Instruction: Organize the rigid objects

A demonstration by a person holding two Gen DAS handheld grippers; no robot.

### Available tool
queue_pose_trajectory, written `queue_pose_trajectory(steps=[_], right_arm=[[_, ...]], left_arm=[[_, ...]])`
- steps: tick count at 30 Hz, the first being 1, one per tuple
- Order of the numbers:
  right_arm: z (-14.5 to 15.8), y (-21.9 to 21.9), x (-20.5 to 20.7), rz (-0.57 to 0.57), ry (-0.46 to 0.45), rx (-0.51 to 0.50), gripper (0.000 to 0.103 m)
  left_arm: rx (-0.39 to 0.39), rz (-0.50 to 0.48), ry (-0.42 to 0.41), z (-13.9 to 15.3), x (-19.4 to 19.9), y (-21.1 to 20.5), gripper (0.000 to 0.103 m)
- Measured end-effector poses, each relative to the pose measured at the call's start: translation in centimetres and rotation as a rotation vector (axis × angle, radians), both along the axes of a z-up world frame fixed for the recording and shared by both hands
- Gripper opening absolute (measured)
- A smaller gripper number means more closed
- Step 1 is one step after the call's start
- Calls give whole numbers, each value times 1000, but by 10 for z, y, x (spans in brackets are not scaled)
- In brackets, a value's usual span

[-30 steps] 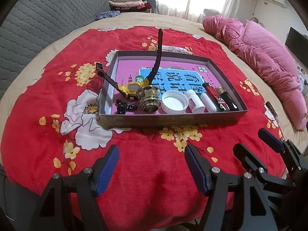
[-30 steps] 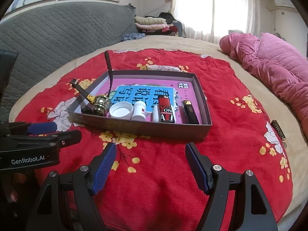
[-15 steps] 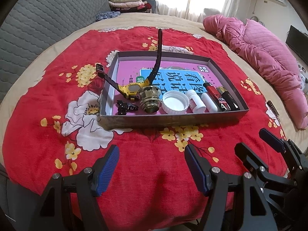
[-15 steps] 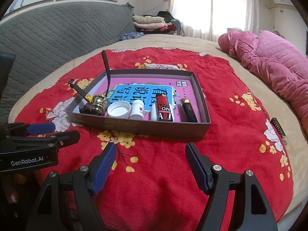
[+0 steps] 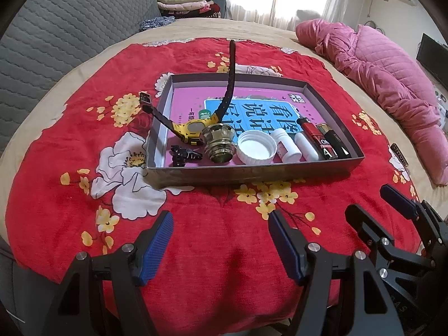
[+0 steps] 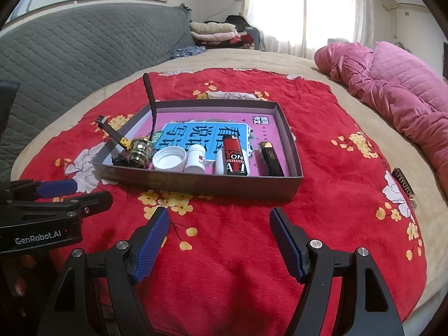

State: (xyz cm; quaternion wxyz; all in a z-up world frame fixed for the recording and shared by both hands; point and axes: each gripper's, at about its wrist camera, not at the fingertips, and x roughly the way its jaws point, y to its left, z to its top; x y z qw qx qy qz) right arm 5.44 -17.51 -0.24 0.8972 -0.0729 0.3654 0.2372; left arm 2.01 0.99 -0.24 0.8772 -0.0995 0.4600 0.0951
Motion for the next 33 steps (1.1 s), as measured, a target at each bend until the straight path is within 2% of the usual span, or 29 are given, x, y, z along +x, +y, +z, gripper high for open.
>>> queue_pose_trajectory(steps=[33], right_arm=[[1,-4,0,-19,3,-1,75]], left_arm=[[32,15,6,-4,1,5,70]])
